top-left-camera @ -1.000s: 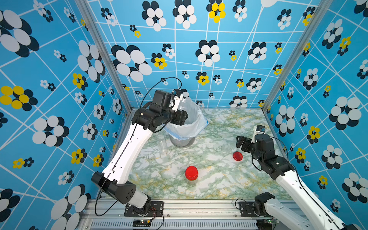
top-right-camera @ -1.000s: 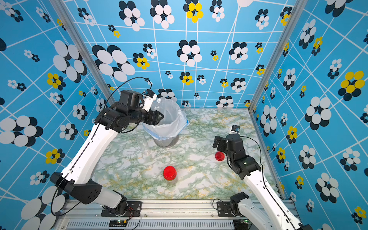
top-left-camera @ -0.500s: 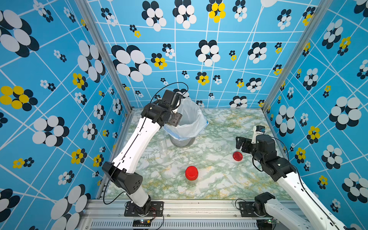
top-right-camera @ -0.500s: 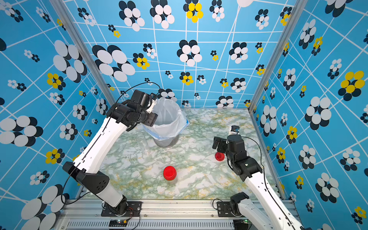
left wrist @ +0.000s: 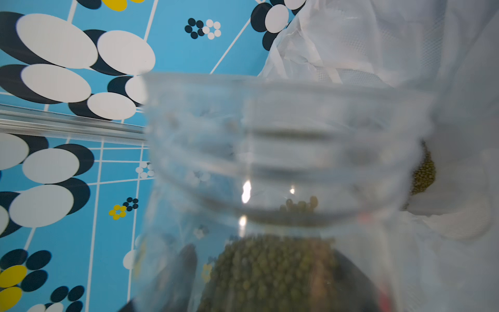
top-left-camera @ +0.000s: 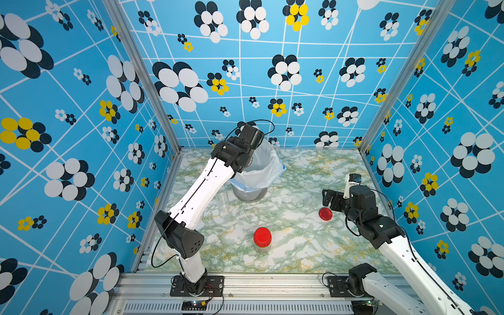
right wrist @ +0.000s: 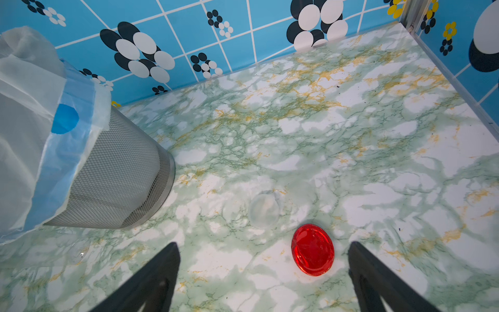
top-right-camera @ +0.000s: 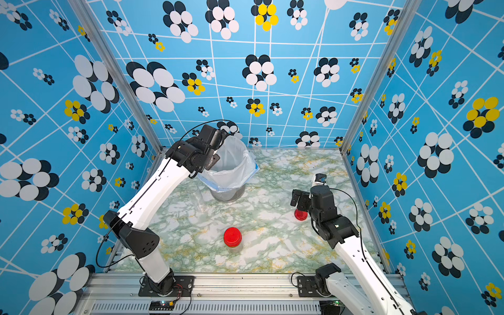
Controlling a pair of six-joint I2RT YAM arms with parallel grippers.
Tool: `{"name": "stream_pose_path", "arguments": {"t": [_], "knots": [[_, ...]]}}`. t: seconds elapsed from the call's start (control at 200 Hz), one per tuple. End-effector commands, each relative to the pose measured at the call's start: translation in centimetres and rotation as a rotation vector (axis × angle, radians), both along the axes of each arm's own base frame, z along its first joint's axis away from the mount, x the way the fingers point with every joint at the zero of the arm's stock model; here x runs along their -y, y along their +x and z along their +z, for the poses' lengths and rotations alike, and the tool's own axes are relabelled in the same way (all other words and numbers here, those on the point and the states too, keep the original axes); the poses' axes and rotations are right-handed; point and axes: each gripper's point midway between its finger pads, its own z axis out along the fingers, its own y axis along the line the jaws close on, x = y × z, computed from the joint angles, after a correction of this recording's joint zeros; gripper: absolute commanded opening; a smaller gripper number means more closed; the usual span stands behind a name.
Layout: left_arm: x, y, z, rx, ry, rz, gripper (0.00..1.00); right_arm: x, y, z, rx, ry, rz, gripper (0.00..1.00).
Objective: Empty moldy mung beans from jars
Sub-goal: Pour the moldy mung beans from the jar into the trash bin.
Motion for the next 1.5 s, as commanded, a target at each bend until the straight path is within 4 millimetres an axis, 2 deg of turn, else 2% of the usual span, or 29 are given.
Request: {"name": "stream_pose_path", "arguments": {"t": [0.0, 0.175, 0.485, 0.735, 0.904, 1.019, 1.494], "knots": [[-0.6, 0.2, 1.8, 0.085, 0.138, 0.005, 0.25, 0.1, -0.4, -0.1, -0.003, -0.024, 0.016, 0.99], [0.3, 0.7, 2.3, 0.136, 0.326, -0.040, 0.25, 0.0, -0.3, 0.2, -0.002, -0.029, 0.019, 0.99], [0.8, 1.0, 2.6, 0.138, 0.391, -0.072, 0.25, -0.1, -0.3, 0.0, -0.010, -0.023, 0.024, 0.99], [0.1, 0.5, 2.5, 0.119, 0.462, -0.082, 0.25, -0.2, -0.1, -0.2, -0.018, -0.024, 0.024, 0.99], [-0.6, -0.1, 1.7, 0.095, 0.548, -0.102, 0.26, -0.4, 0.1, 0.0, -0.016, -0.016, 0.028, 0.99], [-0.8, -0.3, 2.0, 0.103, 0.555, -0.105, 0.26, -0.6, 0.1, 0.0, -0.019, -0.012, 0.034, 0.99], [0.6, 1.3, 1.7, 0.135, 0.777, -0.180, 0.26, 0.1, -0.7, 0.6, -0.014, -0.030, 0.020, 0.99]]}}
